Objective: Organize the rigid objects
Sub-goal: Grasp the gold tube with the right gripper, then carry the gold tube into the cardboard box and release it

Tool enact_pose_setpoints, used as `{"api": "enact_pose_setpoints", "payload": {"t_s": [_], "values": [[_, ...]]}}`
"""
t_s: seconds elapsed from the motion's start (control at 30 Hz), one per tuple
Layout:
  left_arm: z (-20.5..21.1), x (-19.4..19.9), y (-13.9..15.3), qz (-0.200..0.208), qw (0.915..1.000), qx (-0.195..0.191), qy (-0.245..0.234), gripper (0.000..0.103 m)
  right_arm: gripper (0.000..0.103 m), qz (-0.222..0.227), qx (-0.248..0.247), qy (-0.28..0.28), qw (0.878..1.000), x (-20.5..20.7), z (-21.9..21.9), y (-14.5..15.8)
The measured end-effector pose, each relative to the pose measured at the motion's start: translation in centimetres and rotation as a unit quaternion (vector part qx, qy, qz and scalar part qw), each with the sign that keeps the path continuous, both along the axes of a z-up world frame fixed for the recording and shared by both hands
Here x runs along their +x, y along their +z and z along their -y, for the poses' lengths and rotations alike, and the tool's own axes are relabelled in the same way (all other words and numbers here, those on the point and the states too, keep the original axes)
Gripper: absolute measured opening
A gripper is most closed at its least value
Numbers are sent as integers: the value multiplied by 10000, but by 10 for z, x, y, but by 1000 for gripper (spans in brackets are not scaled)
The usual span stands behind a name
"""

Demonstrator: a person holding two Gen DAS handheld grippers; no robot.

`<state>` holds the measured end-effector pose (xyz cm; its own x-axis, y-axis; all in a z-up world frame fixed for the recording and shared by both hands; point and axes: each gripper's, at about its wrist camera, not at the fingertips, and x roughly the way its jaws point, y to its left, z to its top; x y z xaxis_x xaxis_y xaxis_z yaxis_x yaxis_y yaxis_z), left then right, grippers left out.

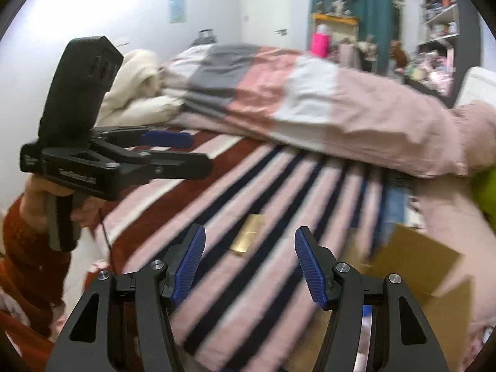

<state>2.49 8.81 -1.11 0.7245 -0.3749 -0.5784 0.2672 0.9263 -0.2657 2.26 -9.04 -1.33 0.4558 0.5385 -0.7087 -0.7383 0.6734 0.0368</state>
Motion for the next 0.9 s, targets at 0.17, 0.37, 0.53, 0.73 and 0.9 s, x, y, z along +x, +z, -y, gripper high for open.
{"api": "enact_pose_setpoints", "payload": {"t_s": [0.17,0.37,0.53,0.73,0.9], "values": [[-40,-8,-33,-159,9990,161,374,87,57,-737,-122,26,9972,26,-49,-59],[-65,-7,-72,-365,9977,269,512,87,57,-1331,-403,-529,9889,68,-71,-136],[-76,0,-96,-568,9971,132,485,87,38,-1268,-754,-913,9848,101,-82,-176],[-74,7,-107,-706,9967,-5,401,87,14,-1075,-788,-875,9872,103,-83,-171],[-65,5,-92,-585,9978,-263,191,87,14,-932,-453,-553,9931,79,-83,-136]]}}
